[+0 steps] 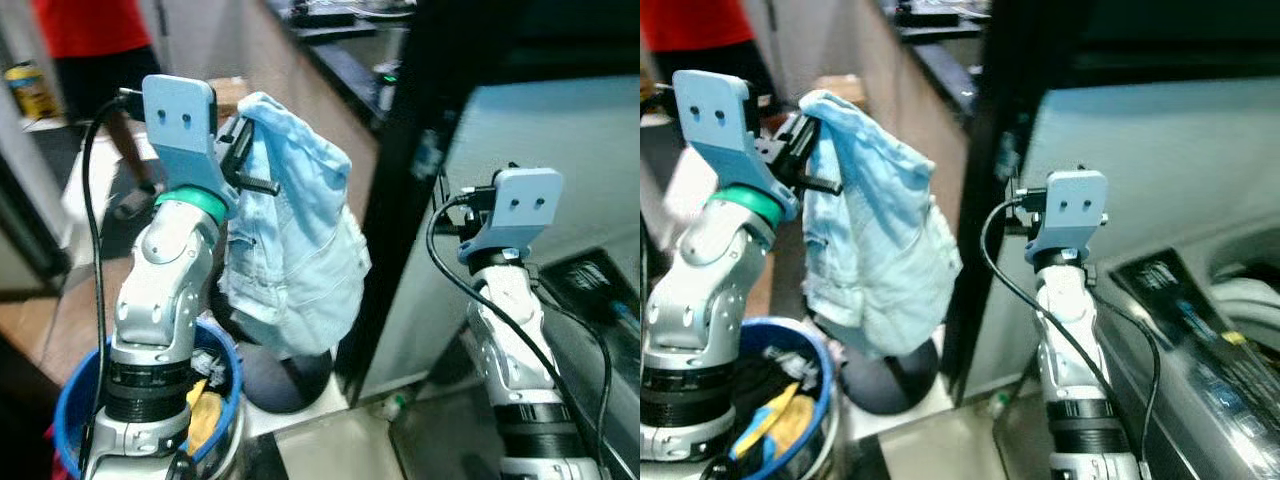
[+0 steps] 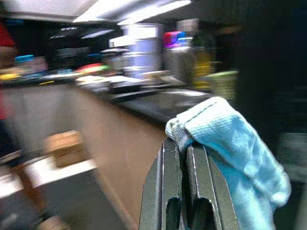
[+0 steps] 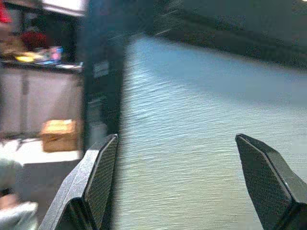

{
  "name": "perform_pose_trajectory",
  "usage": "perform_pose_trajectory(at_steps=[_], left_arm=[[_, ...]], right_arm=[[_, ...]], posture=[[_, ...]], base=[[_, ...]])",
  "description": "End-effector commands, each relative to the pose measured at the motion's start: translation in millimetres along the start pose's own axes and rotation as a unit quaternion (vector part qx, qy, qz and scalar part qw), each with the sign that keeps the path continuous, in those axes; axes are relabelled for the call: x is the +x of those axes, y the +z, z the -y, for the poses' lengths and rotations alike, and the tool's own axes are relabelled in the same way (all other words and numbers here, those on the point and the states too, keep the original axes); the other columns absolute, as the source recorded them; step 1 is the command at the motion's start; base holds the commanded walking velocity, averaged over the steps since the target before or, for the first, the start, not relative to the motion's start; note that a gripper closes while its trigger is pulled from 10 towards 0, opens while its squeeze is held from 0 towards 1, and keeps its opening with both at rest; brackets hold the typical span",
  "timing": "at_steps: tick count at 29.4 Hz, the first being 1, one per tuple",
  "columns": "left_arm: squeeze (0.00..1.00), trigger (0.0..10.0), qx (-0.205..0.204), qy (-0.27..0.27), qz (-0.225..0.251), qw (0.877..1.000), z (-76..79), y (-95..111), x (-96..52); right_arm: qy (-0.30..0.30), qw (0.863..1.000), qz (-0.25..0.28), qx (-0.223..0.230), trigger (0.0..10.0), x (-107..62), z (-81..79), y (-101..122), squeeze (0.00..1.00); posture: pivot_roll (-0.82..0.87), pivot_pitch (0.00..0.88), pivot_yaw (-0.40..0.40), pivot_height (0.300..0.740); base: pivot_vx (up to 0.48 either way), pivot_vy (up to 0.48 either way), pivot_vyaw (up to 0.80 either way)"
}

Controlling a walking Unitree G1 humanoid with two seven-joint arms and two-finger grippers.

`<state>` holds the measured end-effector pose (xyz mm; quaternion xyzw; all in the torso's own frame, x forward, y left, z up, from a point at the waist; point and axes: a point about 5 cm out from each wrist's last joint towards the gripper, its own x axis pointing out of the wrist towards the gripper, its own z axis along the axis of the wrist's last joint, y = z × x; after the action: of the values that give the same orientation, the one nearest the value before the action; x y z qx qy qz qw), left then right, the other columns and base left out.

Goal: Clothes washing

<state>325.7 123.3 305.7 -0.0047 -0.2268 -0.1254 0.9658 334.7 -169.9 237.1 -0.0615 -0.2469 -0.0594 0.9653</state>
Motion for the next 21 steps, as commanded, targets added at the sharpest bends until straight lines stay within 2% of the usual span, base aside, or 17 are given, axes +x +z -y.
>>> perform_pose_trajectory(at_steps=[1,21], left_arm=[[0.0,10.0,0.003,-0.001,0.025,1.0,-0.4,8.6,1.1],[0.0,10.0,0.01,-0.006,0.021,1.0,-2.6,7.5,3.6]], right_arm=[[-0.002,1.0,0.001,0.008,10.0,-0.5,-1.7,0.6,0.0],[-0.012,1.0,0.001,0.02,10.0,-1.3,-4.0,1.2,0.0]], posture=[[0.07,0.0,0.043,0.74],[0.07,0.0,0.06,0.74]], base=[[0.0,0.0,-0.8],[0.0,0.0,-0.8]])
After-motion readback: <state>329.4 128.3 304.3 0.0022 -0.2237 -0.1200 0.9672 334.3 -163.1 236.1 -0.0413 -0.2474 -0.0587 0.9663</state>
